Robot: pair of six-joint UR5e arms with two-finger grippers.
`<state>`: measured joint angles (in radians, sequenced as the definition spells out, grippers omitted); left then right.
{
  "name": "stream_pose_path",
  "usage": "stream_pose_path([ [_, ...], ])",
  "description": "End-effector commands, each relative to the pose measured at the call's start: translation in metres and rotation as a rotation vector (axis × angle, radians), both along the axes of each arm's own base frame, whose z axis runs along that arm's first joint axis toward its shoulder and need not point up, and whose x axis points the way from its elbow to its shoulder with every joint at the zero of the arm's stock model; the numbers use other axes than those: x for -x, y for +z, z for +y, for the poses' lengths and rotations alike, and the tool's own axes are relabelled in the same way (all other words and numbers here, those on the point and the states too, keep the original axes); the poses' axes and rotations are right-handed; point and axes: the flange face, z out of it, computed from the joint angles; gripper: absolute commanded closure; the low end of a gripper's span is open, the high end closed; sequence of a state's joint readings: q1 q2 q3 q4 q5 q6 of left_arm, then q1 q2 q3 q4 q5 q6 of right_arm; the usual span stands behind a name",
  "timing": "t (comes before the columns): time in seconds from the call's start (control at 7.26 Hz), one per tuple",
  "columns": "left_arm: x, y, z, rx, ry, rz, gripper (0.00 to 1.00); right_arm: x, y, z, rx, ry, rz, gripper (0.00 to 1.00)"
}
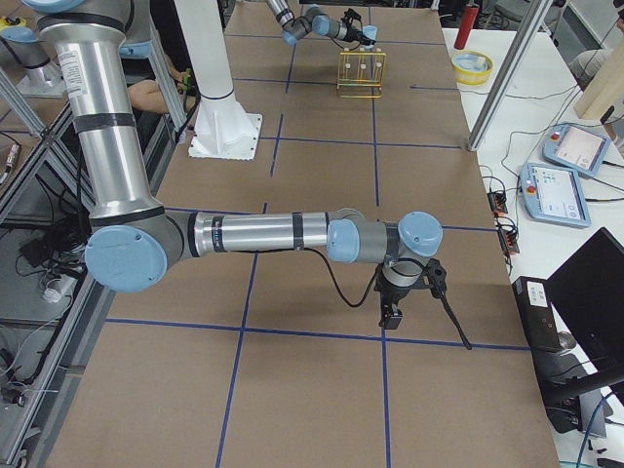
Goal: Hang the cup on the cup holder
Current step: 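Lift the light blue cup with the left gripper and tilt it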
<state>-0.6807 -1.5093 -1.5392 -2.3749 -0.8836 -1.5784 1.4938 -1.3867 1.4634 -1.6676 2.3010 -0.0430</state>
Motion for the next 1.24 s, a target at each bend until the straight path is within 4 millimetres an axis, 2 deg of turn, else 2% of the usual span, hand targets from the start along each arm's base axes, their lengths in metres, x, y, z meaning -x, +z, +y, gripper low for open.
stream_pose_path([
  [0.0, 0.088, -0.046, 0.025, -0.093, 0.079, 0.083, 1.00, 0.001, 0.000, 0.000, 0.001, -0.001, 0.000, 0.00],
  [0.14, 0.108, -0.064, 0.043, -0.152, 0.119, 0.200, 1.00, 0.001, 0.000, 0.000, 0.000, -0.001, 0.000, 0.00],
  [0.28, 0.133, -0.086, 0.049, -0.210, 0.112, 0.289, 1.00, 0.000, 0.000, 0.000, 0.001, 0.000, 0.000, 0.00],
  [0.83, 0.141, -0.124, 0.074, -0.302, 0.006, 0.929, 1.00, 0.000, 0.000, 0.000, 0.000, 0.000, 0.000, 0.00],
  [1.1, 0.141, -0.135, 0.084, -0.282, -0.062, 1.268, 1.00, 0.001, 0.000, 0.000, 0.000, -0.001, 0.000, 0.00],
])
